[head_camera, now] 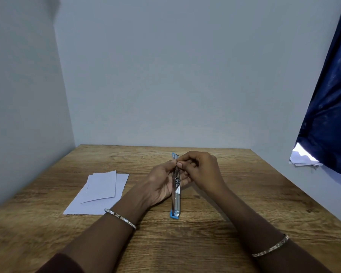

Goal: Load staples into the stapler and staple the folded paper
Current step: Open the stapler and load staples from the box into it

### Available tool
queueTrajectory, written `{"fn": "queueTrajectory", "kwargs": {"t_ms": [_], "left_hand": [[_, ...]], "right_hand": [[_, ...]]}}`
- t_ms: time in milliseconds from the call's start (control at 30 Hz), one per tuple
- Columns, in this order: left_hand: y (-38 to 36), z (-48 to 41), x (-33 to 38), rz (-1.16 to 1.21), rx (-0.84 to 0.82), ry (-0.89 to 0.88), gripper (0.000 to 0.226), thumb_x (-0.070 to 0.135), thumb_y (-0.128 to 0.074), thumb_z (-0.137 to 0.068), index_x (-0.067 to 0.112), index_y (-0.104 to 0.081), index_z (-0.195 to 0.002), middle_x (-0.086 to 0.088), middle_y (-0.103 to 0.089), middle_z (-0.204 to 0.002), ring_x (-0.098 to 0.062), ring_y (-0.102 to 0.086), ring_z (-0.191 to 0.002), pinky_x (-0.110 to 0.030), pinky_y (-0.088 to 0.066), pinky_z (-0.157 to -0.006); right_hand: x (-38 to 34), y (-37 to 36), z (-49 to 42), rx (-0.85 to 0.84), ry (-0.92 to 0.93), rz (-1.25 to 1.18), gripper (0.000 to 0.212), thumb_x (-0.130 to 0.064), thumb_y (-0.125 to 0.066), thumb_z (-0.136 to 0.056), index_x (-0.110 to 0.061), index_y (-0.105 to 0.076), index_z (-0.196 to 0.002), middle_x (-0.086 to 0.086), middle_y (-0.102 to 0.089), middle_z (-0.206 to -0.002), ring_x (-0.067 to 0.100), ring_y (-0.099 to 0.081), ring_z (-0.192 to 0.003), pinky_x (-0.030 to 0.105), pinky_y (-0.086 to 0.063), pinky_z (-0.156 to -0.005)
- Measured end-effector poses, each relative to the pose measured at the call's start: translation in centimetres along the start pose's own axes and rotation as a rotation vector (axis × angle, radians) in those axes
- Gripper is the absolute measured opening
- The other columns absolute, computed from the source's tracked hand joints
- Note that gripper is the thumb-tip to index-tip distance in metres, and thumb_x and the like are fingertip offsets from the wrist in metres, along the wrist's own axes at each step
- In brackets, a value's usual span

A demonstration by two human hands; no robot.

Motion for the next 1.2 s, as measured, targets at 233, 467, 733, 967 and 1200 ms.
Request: {"fn": "queueTrajectory", "kwargs": {"t_ms": [233,467,733,967,1200], "left_hand": [[0.2,-0.3,-0.2,-0.022,-0.028,0.023,0.044,0.017,-0.03,-0.108,-0.006,-0.063,-0.124,-0.026,-0.068,-0.127,-0.031,-0.072,-0.11,-0.044,-0.061,-0.089],[0.4,-0.4,-0.5,-0.023,-0.027,0.037,0.043,0.02,-0.03,-0.11,-0.008,-0.057,-0.13,-0.027,-0.068,-0.126,-0.035,-0.07,-0.113,-0.047,-0.058,-0.094],[2.3,-0.7,2.1,0.111,0.082,-0.087,0.032,0.019,-0.034,-0.109,-0.001,-0.051,-0.127,-0.034,-0.067,-0.121,-0.044,-0.067,-0.111,-0.054,-0.053,-0.096],[4.2,-0.8,4.2,0.273,0.194,-0.194,0.028,0.018,-0.033,-0.109,0.001,-0.054,-0.115,-0.029,-0.069,-0.114,-0.036,-0.075,-0.077,-0.039,-0.06,-0.065],[3.2,-0.5,3.7,0.137,0.153,-0.187,0.031,0.018,-0.037,-0.108,0.002,-0.057,-0.126,-0.025,-0.074,-0.108,-0.038,-0.071,-0.088,-0.034,-0.056,-0.056]], "right_hand": [[0.7,0.3,0.1,0.021,-0.064,-0.014,0.007,-0.009,-0.082,-0.082,-0.007,-0.078,-0.087,-0.005,-0.07,-0.064,-0.007,-0.064,-0.051,0.009,-0.048,-0.049],[1.1,0.8,0.2,0.108,-0.101,0.003,0.006,-0.014,-0.077,-0.086,-0.01,-0.073,-0.084,-0.002,-0.069,-0.07,-0.003,-0.063,-0.054,0.009,-0.047,-0.051],[-2.0,-0.4,0.5,-0.089,0.182,0.202,0.036,0.007,-0.063,-0.074,-0.018,-0.07,-0.099,-0.003,-0.061,-0.101,0.003,-0.057,-0.079,0.016,-0.046,-0.067],[-3.5,-3.9,2.1,-0.289,0.422,0.228,0.036,0.002,-0.079,-0.074,-0.012,-0.069,-0.105,-0.005,-0.058,-0.105,0.01,-0.055,-0.094,0.021,-0.044,-0.079],[-2.8,-1.8,1.0,-0.089,0.276,0.006,0.017,-0.016,-0.082,-0.082,-0.014,-0.077,-0.098,-0.005,-0.074,-0.09,0.007,-0.064,-0.081,0.012,-0.044,-0.065]]}}
Point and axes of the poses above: each hand's wrist, its own z-axis away from the middle knuckle, its own y-axis out of the back of the hand, x = y × z, the point moved 9 cm from there along -z, towards the middle knuckle
